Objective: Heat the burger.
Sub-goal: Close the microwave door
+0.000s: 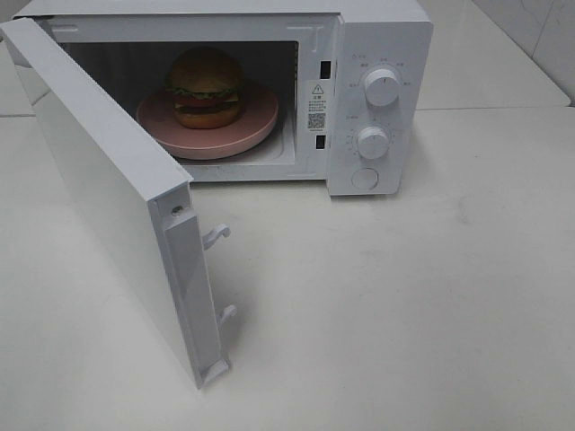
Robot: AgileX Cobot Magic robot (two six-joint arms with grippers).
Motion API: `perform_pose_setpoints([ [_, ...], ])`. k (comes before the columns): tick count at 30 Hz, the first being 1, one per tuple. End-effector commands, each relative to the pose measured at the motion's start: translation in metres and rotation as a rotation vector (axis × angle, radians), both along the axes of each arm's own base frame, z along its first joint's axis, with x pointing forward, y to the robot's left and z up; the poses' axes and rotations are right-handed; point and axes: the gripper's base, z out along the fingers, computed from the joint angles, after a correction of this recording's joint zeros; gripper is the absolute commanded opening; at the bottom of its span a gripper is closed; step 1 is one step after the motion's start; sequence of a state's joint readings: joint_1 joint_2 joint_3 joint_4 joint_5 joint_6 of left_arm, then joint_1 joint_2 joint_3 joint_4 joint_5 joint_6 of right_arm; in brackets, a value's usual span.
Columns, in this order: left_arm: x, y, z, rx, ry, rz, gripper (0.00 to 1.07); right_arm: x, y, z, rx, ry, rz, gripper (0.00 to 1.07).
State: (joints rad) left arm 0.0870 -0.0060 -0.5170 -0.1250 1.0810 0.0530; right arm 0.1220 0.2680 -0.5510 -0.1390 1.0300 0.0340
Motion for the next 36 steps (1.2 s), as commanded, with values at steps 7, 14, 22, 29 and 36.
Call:
perform_pose_setpoints([
  [7, -0.003, -0.001, 0.000, -0.010, -0.036, -0.009, 1.00, -0.024, -0.001, -0.010, 0.029, -0.170, -0.019, 0.76],
  [14, -0.003, -0.001, 0.000, -0.010, -0.036, -0.009, 1.00, -0.041, -0.002, -0.010, 0.046, -0.280, -0.025, 0.76],
  [22, -0.002, -0.001, 0.000, -0.010, -0.030, -0.009, 1.00, -0.041, -0.002, -0.010, 0.053, -0.278, -0.030, 0.76],
  [29, -0.002, -0.001, 0.001, -0.012, -0.031, -0.010, 1.00, -0.041, -0.002, -0.010, 0.057, -0.277, -0.033, 0.75],
  [36, -0.002, -0.001, 0.001, -0.012, -0.031, -0.010, 1.00, -0.041, -0.002, -0.010, 0.076, -0.277, -0.045, 0.75],
])
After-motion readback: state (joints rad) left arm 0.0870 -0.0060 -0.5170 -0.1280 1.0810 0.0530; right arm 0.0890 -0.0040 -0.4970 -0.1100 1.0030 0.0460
